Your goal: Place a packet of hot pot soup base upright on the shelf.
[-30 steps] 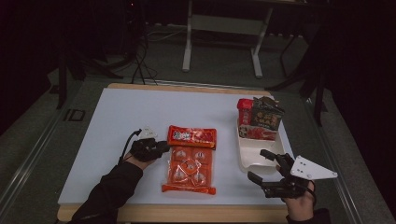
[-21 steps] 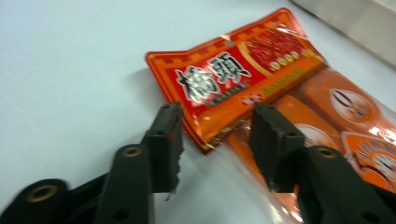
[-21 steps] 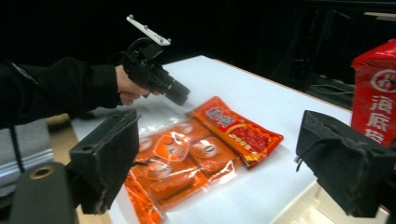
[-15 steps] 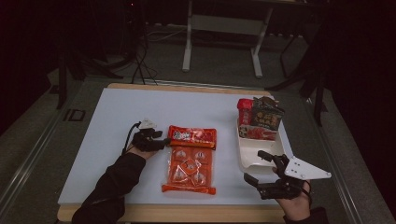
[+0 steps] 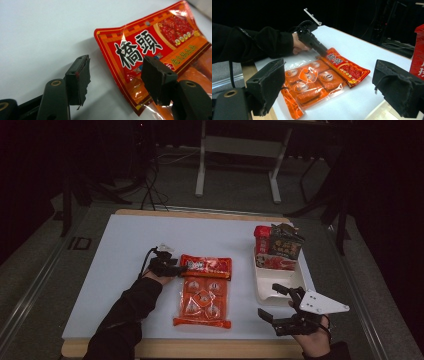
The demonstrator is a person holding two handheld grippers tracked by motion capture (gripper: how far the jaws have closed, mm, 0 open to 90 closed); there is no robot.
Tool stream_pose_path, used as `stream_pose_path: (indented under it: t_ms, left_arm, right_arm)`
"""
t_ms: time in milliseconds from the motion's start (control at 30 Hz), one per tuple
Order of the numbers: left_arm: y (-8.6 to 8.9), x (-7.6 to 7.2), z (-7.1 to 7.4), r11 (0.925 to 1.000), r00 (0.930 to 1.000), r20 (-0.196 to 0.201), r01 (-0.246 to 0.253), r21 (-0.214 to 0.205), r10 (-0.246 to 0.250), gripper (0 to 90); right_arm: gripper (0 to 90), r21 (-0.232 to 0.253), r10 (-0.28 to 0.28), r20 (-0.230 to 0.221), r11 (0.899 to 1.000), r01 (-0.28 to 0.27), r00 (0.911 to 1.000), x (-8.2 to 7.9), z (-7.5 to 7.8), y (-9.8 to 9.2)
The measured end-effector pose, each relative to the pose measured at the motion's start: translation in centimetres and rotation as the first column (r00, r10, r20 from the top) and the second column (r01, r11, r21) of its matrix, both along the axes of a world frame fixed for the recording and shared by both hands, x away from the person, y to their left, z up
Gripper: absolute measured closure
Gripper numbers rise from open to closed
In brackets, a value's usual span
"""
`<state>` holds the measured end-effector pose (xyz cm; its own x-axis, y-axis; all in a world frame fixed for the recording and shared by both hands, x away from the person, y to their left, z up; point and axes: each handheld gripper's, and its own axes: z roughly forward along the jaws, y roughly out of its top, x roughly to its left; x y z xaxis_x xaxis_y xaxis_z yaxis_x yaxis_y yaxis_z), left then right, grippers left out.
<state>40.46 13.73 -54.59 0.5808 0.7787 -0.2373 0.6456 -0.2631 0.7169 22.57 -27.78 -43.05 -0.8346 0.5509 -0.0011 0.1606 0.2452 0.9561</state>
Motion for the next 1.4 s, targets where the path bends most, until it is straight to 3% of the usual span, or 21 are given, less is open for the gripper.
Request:
stream_pose_path:
  t_ms: [133, 200, 233, 467, 567, 600, 667, 767, 833, 900, 1100, 1300, 1400]
  left_arm:
    - [0.2, 0.3, 0.0, 0.9998, 0.9998, -0.021, 0.004, -0.021, -0.004, 45.5]
    - [0.2, 0.5, 0.0, 0.9988, 0.9987, -0.041, 0.031, -0.039, -0.032, 50.3]
    - [-0.1, 0.4, 0.1, 0.999, 0.9986, -0.034, 0.039, -0.021, -0.04, 50.9]
    - [-1.7, 0.6, 0.3, 0.996, 0.9944, -0.057, 0.089, -0.011, -0.089, 64.3]
    - [-2.1, 0.6, 0.4, 0.9966, 0.9951, -0.057, 0.081, 0.011, -0.081, 70.6]
    - [-2.2, 0.5, 0.5, 0.9971, 0.9962, -0.054, 0.07, 0.028, -0.068, 75.5]
    - [-2.2, 0.6, 0.6, 0.998, 0.9958, -0.069, 0.061, 0.02, -0.059, 85.3]
    - [-2.6, 0.2, 1.1, 0.9965, 0.9973, -0.049, 0.057, 0.062, -0.054, 88.8]
    - [-2.6, 0.1, 1.3, 0.9964, 0.9976, -0.043, 0.057, 0.063, -0.055, 89.2]
    - [-2.6, -0.2, 1.6, 0.9954, 0.9978, -0.013, 0.066, 0.07, -0.065, 89.3]
    - [-2.3, -1.1, 2.5, 0.9971, 0.9966, 0.051, 0.062, 0.043, -0.064, 89.5]
    - [-1.7, -2.1, 3.9, 0.9982, 0.9941, 0.091, 0.059, 0.001, -0.059, 89.5]
    - [-1.5, -2.8, 4.8, 0.9981, 0.9912, 0.117, 0.062, 0.0, -0.061, 89.6]
  right_arm:
    - [12.5, 0.0, 0.005, -0.004, 1.0, -0.005, 1.0, 0.0, 0.0, 0.0]
    - [12.5, 0.001, 0.005, -0.001, 1.0, -0.005, 1.0, -0.1, 0.0, 0.0]
    - [12.5, 0.003, 0.006, -0.002, 1.0, -0.006, 1.0, -0.1, 0.0, -0.1]
    - [12.9, 0.002, 0.009, -0.005, 1.0, -0.009, 1.0, 0.0, 0.1, 0.0]
    - [13.0, 0.0, 0.012, -0.007, 1.0, -0.012, 0.9999, 0.0, 0.0, 0.0]
    - [13.1, -0.001, 0.011, -0.006, 1.0, -0.011, 0.9999, 0.0, 0.0, 0.0]
    - [13.2, 0.0, 0.011, -0.008, 1.0, -0.011, 0.9999, 0.0, 0.0, 0.0]
    - [13.2, 0.006, 0.012, -0.014, 1.0, -0.011, 0.9998, 0.0, 0.0, 0.0]
    - [13.2, 0.004, 0.011, -0.014, 1.0, -0.011, 0.9998, 0.1, 0.0, 0.0]
    - [13.2, 0.004, 0.01, -0.015, 1.0, -0.01, 0.9998, 0.0, 0.0, 0.0]
    - [12.9, 0.001, 0.004, -0.016, 1.0, -0.004, 0.9999, 0.1, -0.1, 0.0]
    - [10.7, 0.016, -0.004, -0.033, 1.0, 0.004, 0.9995, 0.3, 0.0, -0.1]
    - [10.7, 0.019, 0.0, -0.031, 1.0, 0.0, 0.9995, 0.3, 0.0, -0.1]
